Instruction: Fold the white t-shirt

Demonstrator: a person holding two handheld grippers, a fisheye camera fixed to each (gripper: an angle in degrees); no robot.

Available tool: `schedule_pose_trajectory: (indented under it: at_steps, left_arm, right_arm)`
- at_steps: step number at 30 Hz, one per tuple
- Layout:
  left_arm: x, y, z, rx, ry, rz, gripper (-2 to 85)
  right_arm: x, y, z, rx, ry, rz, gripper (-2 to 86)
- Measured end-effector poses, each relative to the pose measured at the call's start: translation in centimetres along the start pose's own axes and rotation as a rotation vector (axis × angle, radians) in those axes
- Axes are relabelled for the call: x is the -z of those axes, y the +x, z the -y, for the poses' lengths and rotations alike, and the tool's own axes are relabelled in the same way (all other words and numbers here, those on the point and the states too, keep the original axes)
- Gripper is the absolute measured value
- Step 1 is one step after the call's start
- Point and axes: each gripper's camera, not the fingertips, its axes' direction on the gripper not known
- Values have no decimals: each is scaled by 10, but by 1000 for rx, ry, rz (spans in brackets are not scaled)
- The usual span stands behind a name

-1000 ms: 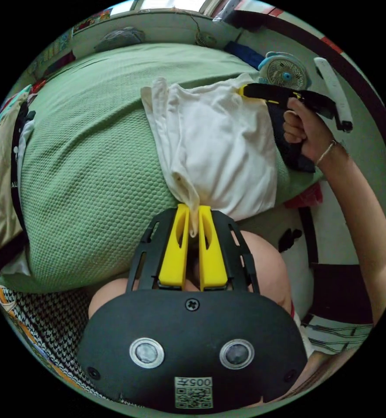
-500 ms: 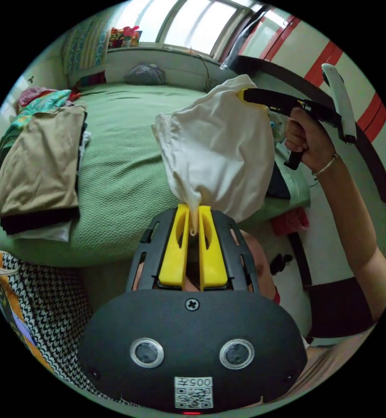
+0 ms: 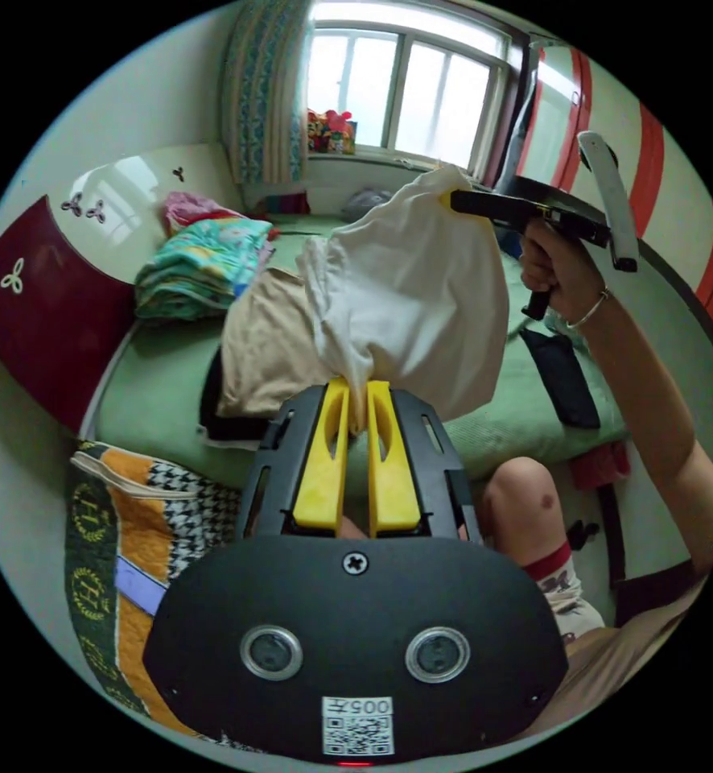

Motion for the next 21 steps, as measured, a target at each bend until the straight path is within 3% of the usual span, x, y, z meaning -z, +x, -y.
schedule_pose_trajectory:
  at_steps: [5,11,21]
  left_arm:
    - [-10,-61,48,64,-61,94,49]
    - [-83,-124,76,183,-230,157,49]
    - [-77,-147,106,122,-218,105,51]
  right_arm:
    - [-74,-31,38,-61,-10,-38,21]
    - [-208,-49,17,-110,-313,-93,34]
    - [-207,-50,-108,-186,-403,350,56]
